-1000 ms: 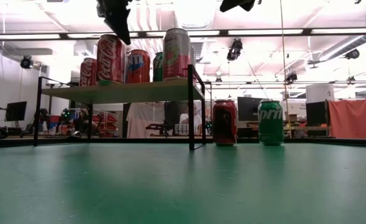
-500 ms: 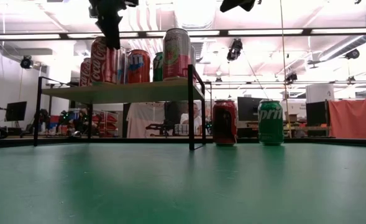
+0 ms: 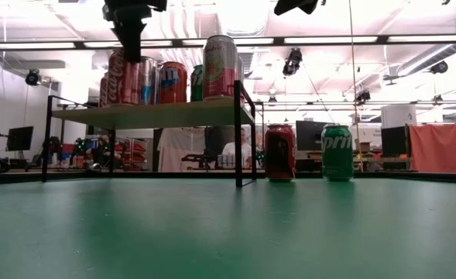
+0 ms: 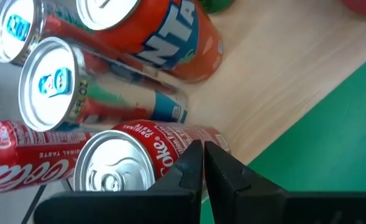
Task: Place canned beverage on shelf
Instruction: Move the red/black soda can on the shelf aligned with the other red/black soda can
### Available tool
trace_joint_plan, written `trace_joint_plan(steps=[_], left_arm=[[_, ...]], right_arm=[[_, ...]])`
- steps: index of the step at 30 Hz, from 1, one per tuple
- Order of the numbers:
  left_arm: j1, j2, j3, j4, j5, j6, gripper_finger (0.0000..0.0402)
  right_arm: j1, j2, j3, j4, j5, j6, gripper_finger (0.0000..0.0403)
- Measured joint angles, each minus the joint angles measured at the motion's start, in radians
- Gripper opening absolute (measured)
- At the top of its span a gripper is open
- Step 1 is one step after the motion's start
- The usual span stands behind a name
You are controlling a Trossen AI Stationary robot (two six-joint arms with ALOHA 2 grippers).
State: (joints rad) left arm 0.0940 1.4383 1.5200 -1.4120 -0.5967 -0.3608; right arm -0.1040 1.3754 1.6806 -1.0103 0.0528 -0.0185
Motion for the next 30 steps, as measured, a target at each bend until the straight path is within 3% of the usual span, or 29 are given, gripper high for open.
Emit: trace_joint_plan(steps=[30], left_arm=[[0.0,-0.045,0.0,-0.101,-0.051,-0.131,0.0]], right_arm=[[0.001,0.0,0.0,0.0,0.0,0.0,0.0012]])
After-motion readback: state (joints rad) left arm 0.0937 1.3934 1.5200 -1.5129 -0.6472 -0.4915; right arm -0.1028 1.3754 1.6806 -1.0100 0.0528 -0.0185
